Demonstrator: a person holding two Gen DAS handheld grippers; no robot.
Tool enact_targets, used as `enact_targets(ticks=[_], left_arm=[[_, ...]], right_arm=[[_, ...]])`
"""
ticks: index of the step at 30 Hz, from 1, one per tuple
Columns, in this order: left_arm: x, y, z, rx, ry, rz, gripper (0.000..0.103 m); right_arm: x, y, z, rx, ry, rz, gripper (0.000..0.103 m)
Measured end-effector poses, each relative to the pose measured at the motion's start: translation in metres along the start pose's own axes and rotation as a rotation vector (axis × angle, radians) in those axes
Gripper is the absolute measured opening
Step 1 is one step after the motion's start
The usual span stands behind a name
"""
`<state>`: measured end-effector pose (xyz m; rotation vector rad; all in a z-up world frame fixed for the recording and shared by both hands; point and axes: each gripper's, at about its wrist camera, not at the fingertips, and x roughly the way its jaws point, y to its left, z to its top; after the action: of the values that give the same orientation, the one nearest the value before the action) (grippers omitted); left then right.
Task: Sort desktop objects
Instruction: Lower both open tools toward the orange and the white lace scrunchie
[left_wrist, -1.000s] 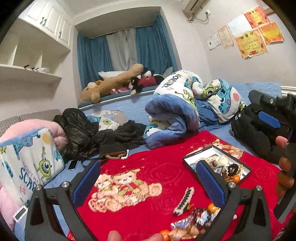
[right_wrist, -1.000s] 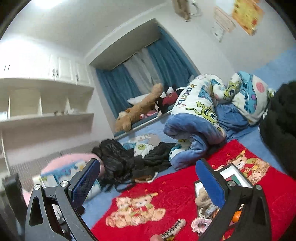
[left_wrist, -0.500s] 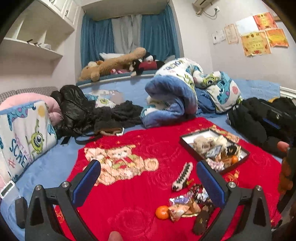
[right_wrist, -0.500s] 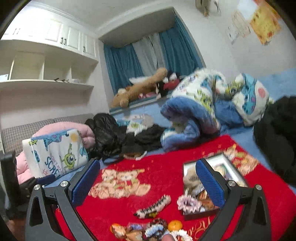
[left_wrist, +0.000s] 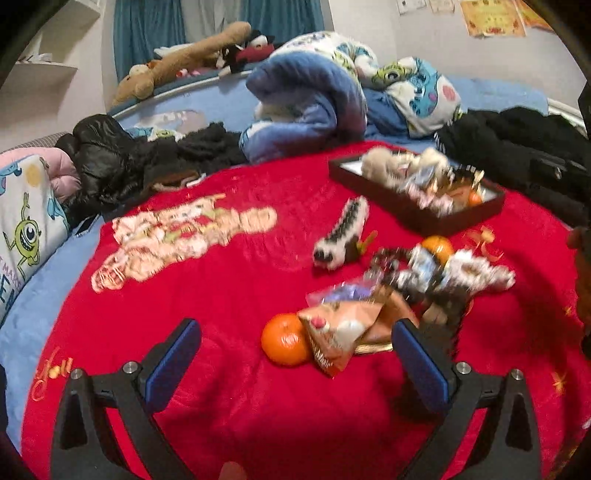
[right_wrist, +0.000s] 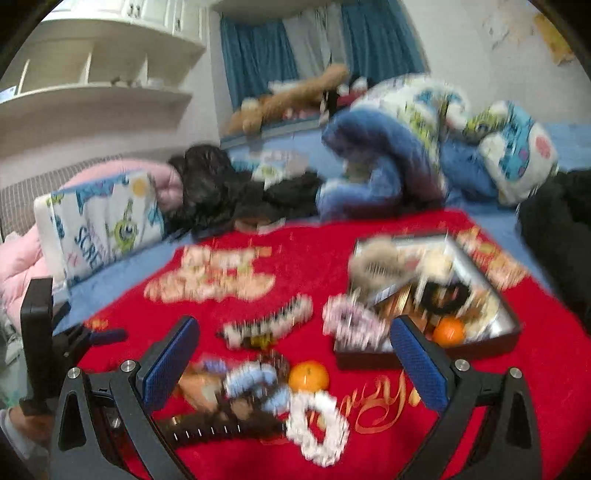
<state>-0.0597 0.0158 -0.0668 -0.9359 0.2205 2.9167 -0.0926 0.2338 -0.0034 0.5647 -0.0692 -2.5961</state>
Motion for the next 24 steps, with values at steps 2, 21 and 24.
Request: enact_targets(ticks=[2, 21, 24], left_arm=[[0.008, 0.001, -0.003, -0.007, 0.03, -0.024, 0.103], [0.033, 0.005, -0.007, -0.07, 0.112, -0.151, 0.083], [0.032, 0.009, -0.008, -0.093, 0.101, -0.161, 0.073]], right_arm=[[0.01, -0.003, -0.007, -0.013, 0.05, -0.013, 0.103], [0.054, 0.0, -0.049, -0.048, 0.336, -0.06, 0.086], [0.054, -0.002, -0.05, -0.045, 0.342, -0.053, 0.081]])
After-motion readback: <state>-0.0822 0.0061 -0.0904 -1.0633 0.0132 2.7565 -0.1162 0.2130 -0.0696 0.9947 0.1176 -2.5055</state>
